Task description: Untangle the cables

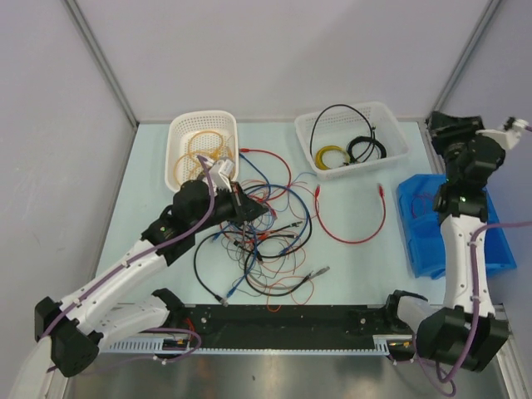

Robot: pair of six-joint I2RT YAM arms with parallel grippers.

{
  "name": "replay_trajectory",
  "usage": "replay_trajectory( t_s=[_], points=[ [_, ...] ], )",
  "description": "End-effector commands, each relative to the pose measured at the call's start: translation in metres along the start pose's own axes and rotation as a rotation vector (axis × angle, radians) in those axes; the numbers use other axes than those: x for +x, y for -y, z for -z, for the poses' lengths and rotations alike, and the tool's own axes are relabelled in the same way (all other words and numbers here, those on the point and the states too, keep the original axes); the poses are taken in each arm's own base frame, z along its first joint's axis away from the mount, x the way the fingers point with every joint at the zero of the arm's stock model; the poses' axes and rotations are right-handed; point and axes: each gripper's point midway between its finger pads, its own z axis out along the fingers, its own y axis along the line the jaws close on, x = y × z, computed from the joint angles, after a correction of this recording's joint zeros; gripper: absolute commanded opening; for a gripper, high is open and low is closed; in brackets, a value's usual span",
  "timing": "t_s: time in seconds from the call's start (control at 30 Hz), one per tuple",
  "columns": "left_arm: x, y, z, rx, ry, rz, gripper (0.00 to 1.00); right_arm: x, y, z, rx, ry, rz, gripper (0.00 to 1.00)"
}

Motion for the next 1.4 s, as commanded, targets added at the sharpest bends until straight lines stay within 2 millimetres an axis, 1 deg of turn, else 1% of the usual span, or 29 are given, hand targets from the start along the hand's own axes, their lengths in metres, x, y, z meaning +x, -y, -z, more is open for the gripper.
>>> replay_trajectory(
  t_s=[0.0, 0.03, 0.07, 0.1, 0.13, 0.17, 0.2, 0.23, 0.27, 0.3, 0.33, 0.37, 0.4, 0.43, 0.47, 0.5, 0.57, 0.63, 0.67, 0.73, 0.77, 0.83, 0.87, 0.93, 0.97, 1.0, 1.1, 1.37],
  points=[
    [0.002, 0.005, 0.003, 0.045, 0.004, -0.009, 0.00, 0.095, -0.008, -0.002, -0.004, -0.289, 0.038, 0.46],
    [0.004, 0.005, 0.003, 0.046, -0.002, -0.006, 0.00, 0.107, -0.008, 0.001, 0.005, -0.309, 0.080, 0.52],
    [0.007, 0.004, 0.003, 0.049, -0.011, -0.003, 0.00, 0.133, -0.013, 0.008, 0.016, -0.350, 0.126, 0.55],
    [0.007, 0.004, 0.004, 0.051, -0.013, -0.002, 0.00, 0.142, -0.010, 0.011, 0.020, -0.367, 0.188, 0.57],
    [0.008, 0.004, 0.005, 0.053, -0.010, -0.001, 0.00, 0.150, -0.008, 0.013, 0.037, -0.377, 0.211, 0.59],
    [0.009, 0.004, 0.006, 0.051, -0.008, 0.001, 0.00, 0.164, -0.004, 0.020, 0.053, -0.421, 0.233, 0.60],
    [0.012, 0.000, 0.006, 0.043, -0.015, 0.006, 0.00, 0.173, 0.000, 0.023, 0.063, -0.452, 0.251, 0.61],
    [0.012, 0.001, 0.006, 0.048, -0.012, 0.008, 0.00, 0.184, 0.009, 0.025, 0.083, -0.491, 0.275, 0.61],
    [0.015, -0.001, 0.006, 0.047, -0.018, 0.013, 0.00, 0.195, 0.023, 0.032, 0.130, -0.544, 0.298, 0.61],
    [0.015, 0.000, 0.005, 0.054, -0.014, 0.016, 0.00, 0.212, 0.025, 0.040, 0.132, -0.599, 0.321, 0.61],
    [0.017, 0.000, 0.005, 0.057, -0.018, 0.021, 0.00, 0.226, 0.035, 0.045, 0.161, -0.638, 0.364, 0.60],
    [0.020, -0.003, 0.003, 0.055, -0.026, 0.027, 0.00, 0.239, 0.046, 0.057, 0.200, -0.692, 0.401, 0.60],
    [0.021, -0.002, 0.003, 0.060, -0.031, 0.033, 0.00, 0.255, 0.043, 0.070, 0.193, -0.737, 0.431, 0.60],
    [0.022, -0.002, 0.003, 0.060, -0.034, 0.035, 0.00, 0.265, 0.049, 0.079, 0.207, -0.759, 0.463, 0.60],
    [0.023, -0.003, 0.003, 0.060, -0.036, 0.036, 0.00, 0.272, 0.047, 0.086, 0.189, -0.776, 0.476, 0.61],
    [0.025, -0.004, 0.003, 0.059, -0.039, 0.038, 0.00, 0.284, 0.042, 0.100, 0.161, -0.808, 0.496, 0.61],
    [0.027, -0.006, 0.003, 0.054, -0.041, 0.041, 0.00, 0.289, 0.048, 0.109, 0.172, -0.807, 0.526, 0.62],
    [0.029, -0.008, 0.002, 0.051, -0.042, 0.048, 0.00, 0.303, 0.053, 0.121, 0.170, -0.861, 0.544, 0.61],
    [0.031, -0.009, 0.002, 0.049, -0.049, 0.052, 0.00, 0.310, 0.061, 0.128, 0.185, -0.896, 0.576, 0.61],
    [0.034, -0.011, 0.004, 0.042, -0.056, 0.056, 0.00, 0.322, 0.062, 0.144, 0.171, -0.936, 0.647, 0.61],
    [0.035, -0.012, 0.004, 0.040, -0.055, 0.056, 0.00, 0.330, 0.073, 0.152, 0.186, -0.979, 0.699, 0.61],
    [0.035, -0.012, 0.006, 0.039, -0.046, 0.063, 0.00, 0.340, 0.083, 0.164, 0.208, -1.025, 0.747, 0.61],
    [0.037, -0.013, 0.006, 0.039, -0.050, 0.065, 0.00, 0.345, 0.097, 0.172, 0.246, -1.071, 0.775, 0.61],
    [0.037, -0.014, 0.004, 0.037, -0.052, 0.070, 0.00, 0.350, 0.111, 0.181, 0.276, -1.114, 0.825, 0.60],
    [0.038, -0.014, 0.004, 0.037, -0.056, 0.073, 0.00, 0.353, 0.116, 0.183, 0.286, -1.132, 0.842, 0.60],
    [0.039, -0.014, 0.004, 0.037, -0.060, 0.077, 0.00, 0.358, 0.126, 0.186, 0.314, -1.155, 0.868, 0.59],
    [0.042, -0.015, 0.003, 0.038, -0.073, 0.086, 0.00, 0.362, 0.148, 0.189, 0.372, -1.184, 0.903, 0.58],
    [0.043, -0.017, 0.003, 0.033, -0.072, 0.095, 0.00, 0.364, 0.181, 0.171, 0.447, -1.185, 0.846, 0.56]
  ],
)
